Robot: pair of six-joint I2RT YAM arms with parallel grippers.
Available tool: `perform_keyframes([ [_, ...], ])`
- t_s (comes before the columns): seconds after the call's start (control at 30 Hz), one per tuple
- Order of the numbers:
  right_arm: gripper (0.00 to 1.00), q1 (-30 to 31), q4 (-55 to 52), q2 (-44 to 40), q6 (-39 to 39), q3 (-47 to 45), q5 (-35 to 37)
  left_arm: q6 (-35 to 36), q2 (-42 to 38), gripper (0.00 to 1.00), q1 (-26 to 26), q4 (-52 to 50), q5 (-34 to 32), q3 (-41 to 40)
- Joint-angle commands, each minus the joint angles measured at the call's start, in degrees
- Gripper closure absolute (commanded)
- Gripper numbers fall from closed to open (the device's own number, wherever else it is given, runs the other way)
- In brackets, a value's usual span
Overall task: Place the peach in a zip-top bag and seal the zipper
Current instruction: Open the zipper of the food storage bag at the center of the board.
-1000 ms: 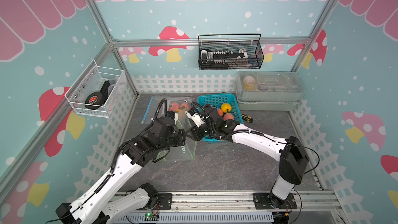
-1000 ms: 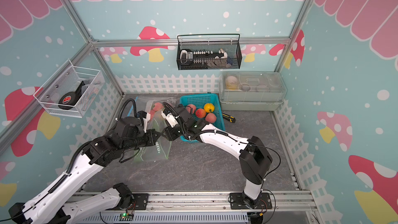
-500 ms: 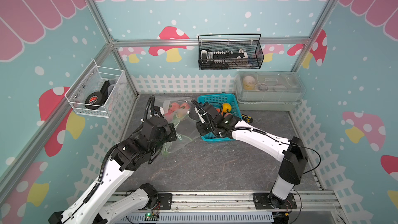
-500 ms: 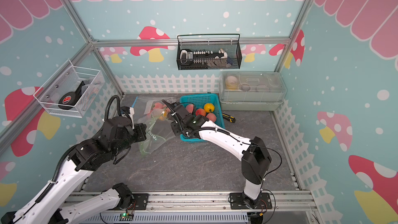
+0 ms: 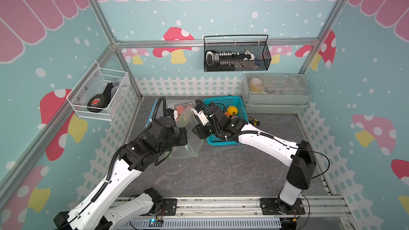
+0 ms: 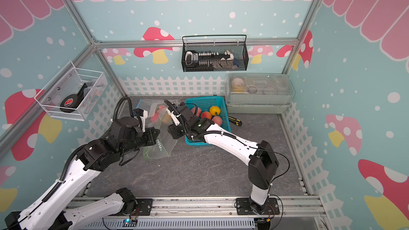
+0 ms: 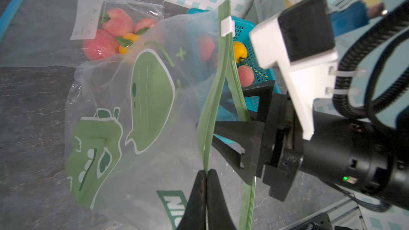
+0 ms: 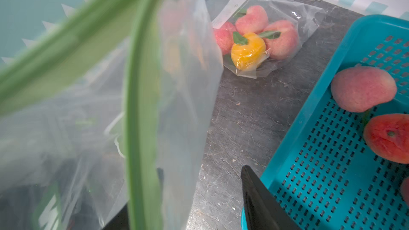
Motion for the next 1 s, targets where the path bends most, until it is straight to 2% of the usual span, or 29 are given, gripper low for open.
perform_keyframes([
  [0.0,0.42,0.25,-2.5,0.97,0.97,2.11,3.72,-1.4,-1.51,1.0,0.41,2.57,2.64,1.59],
  [0.2,0.45,0.31,-9.94,1.83,1.86,4.93,18.85,-2.2,-2.15,1.0,0.36,-0.64,-3.86,3.9],
  [0.4,0.45,0.26,-11.61,1.29,2.39,5.3,22.86,-2.93,-1.73,1.0,0.36,-4.54,-9.91,6.31],
  [0.57,0.43,0.31,-10.24,0.82,1.95,4.94,19.64,-2.52,-0.94,1.0,0.45,-4.45,-8.62,6.35],
  [0.97,0.29,-0.52,3.53,-7.87,-2.17,-3.66,2.94,-1.93,1.62,1.0,0.41,-4.56,-5.43,4.33],
])
